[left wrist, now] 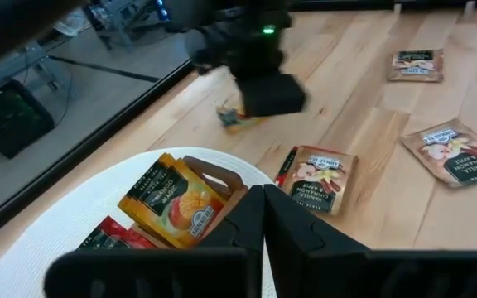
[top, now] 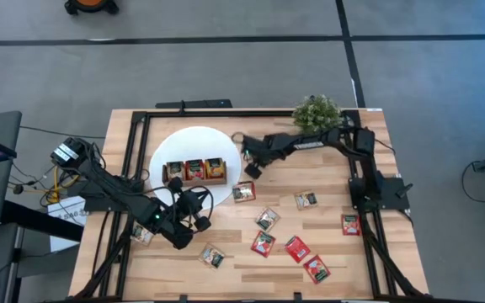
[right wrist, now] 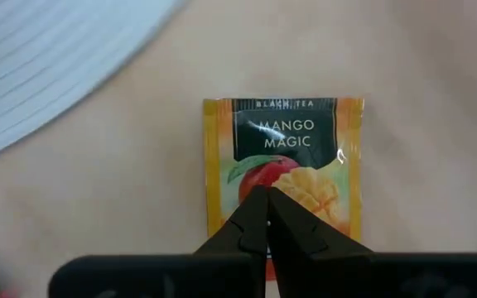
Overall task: Pick & Place Tea
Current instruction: Put the yellow tea bag into the right section of the wooden organizer
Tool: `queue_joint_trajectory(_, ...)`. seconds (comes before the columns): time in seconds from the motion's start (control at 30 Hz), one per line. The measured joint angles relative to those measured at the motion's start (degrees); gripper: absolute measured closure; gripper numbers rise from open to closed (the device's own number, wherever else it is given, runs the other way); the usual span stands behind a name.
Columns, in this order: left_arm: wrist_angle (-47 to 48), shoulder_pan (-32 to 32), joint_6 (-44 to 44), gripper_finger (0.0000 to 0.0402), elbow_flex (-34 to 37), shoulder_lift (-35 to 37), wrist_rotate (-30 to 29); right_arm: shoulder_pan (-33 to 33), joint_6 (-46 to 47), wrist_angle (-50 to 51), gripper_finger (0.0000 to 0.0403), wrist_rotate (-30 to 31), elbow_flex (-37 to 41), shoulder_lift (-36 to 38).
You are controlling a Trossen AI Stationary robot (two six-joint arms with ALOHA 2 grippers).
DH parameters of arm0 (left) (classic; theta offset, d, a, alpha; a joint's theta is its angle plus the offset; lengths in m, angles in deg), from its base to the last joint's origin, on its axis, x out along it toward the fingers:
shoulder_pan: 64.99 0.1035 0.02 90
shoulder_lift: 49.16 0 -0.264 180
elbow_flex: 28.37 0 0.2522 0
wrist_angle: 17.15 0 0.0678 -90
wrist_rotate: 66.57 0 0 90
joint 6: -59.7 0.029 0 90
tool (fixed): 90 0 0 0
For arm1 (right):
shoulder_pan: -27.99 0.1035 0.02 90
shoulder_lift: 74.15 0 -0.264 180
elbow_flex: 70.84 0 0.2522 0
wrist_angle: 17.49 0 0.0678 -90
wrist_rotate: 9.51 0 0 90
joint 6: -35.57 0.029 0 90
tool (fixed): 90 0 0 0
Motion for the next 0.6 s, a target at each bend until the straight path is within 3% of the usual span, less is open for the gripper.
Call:
queue_joint_trajectory(0.2, -0.5, 0.0, -0.3, 0.0401, 0.0, 0.0, 2.6, 8.4, -0.2, 4.8, 0.0403, -1.3, 0.3, 4.5)
queue_joint_trajectory(0.3, -3.1, 0.0, -0.3, 0.0401, 0.0, -0.7, 3.1, 11.7, -2.7, 5.5, 0.0403, 1.9, 0.6, 8.9)
queue_joint_trajectory(0.5, -13.7, 1.3, 7.6, 0.0401, 0.0, -6.2, 8.5, 14.7, -1.7, -0.1, 0.0403, 5.5, 12.6, 19.1)
queue_joint_trajectory(0.6, -21.2, 2.8, 13.0, 0.0401, 0.0, -9.7, 9.1, 12.5, -1.3, -8.5, 0.0394, 2.1, 19.3, 22.5)
